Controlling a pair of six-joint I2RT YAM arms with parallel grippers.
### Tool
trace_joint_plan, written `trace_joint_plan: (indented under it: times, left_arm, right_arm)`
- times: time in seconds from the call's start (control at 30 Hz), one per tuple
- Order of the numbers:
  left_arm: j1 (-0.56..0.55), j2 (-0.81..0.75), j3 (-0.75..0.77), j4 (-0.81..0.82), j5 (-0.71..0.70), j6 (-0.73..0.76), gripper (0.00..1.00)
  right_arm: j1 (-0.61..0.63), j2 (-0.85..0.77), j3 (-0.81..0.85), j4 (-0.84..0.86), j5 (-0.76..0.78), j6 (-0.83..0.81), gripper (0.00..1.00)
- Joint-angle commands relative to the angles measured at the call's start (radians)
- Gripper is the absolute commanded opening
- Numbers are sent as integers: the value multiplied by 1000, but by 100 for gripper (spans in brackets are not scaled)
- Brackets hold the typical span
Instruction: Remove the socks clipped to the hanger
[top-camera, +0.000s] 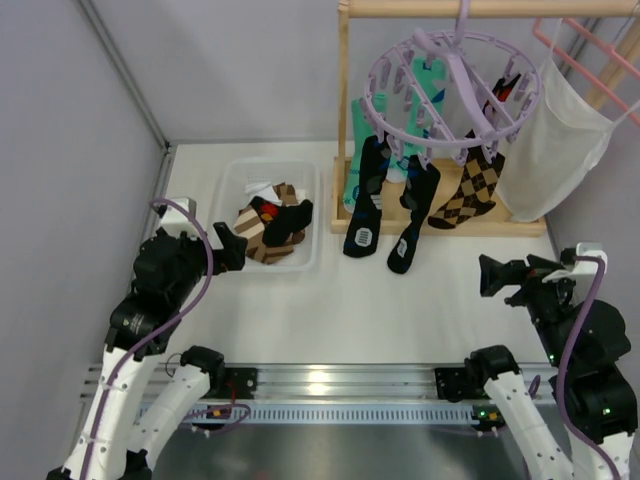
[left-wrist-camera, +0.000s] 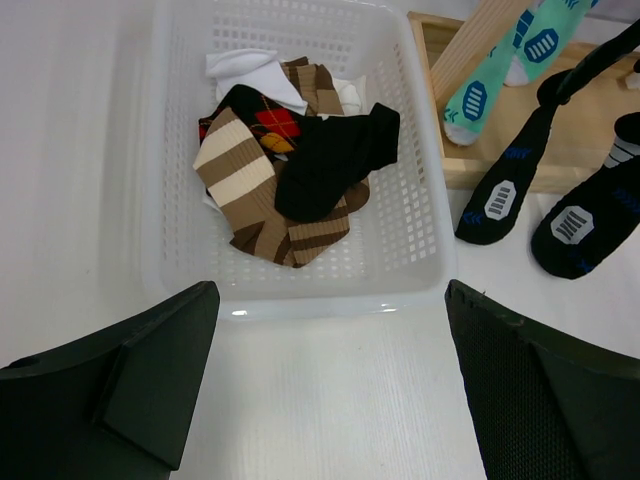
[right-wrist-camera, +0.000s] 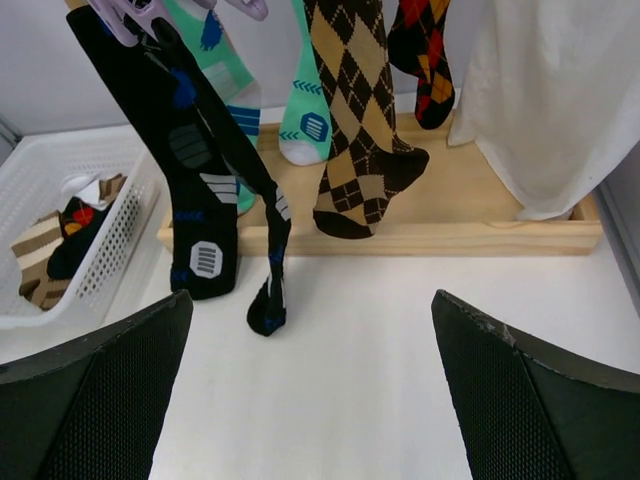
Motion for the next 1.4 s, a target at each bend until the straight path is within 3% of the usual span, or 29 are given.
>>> trace_joint_plan:
  times: [0.0, 0.27, 0.43, 0.6, 0.7, 0.8, 1.2, 1.3, 1.37]
  left_arm:
    - [6, 6, -9, 56, 14, 5, 98]
    - [4, 14, -11, 56, 26, 4, 98]
    - [4, 14, -13, 56, 35, 4, 98]
    - [4, 14, -17, 57, 55, 2, 98]
    - [4, 17, -17, 59, 63, 2, 98]
    - [4, 21, -17, 57, 63, 2, 98]
    - [4, 20, -22, 60, 100, 3, 98]
    - [4, 20, -20, 59, 92, -1, 98]
    - [4, 26, -17, 59, 80, -4, 98]
  right_arm:
    - [-5, 16, -18, 55, -31, 26, 99]
    - [-5, 59, -131, 177, -238, 67, 99]
    - [-5, 105, -267, 470, -387, 60, 100]
    - [-6, 270, -294, 558, -370, -37, 100]
    - [-6, 352, -341, 731, -412, -5, 99]
    - [-8, 441, -412, 920, -360, 14, 99]
    - [27, 869, -568, 1459, -300, 31, 84]
    - [37, 944, -607, 1579, -300, 52, 77]
    - [49, 1001, -616, 1673, -307, 48, 66]
